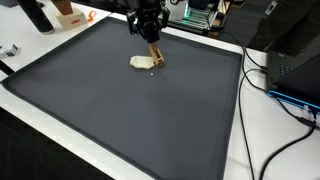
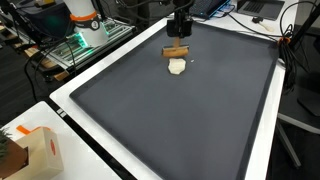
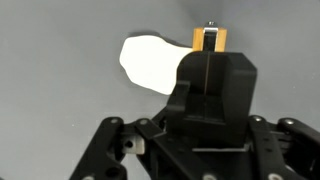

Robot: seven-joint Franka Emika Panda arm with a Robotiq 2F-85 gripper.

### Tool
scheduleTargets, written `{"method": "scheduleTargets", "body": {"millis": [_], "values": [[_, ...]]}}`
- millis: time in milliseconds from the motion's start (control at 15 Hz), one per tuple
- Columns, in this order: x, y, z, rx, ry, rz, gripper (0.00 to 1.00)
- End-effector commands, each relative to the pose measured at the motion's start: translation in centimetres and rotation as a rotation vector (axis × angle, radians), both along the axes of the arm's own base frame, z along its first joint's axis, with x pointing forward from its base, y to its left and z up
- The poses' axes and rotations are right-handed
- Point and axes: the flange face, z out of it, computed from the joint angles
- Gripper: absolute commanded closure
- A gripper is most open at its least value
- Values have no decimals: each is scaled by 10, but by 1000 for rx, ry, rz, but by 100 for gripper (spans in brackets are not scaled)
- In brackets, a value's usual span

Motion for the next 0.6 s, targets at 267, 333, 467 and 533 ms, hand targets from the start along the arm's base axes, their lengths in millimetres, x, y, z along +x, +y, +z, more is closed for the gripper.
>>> {"method": "scheduleTargets", "body": {"millis": [267,333,467,533], "values": [[-15,-1,66,-11,-35,-45,77],[-16,-3,74,-8,-46,-63,77],[-18,-7,90,-3,-64,-89,77],[-19,-10,96,-1,-71,-106,77]]}}
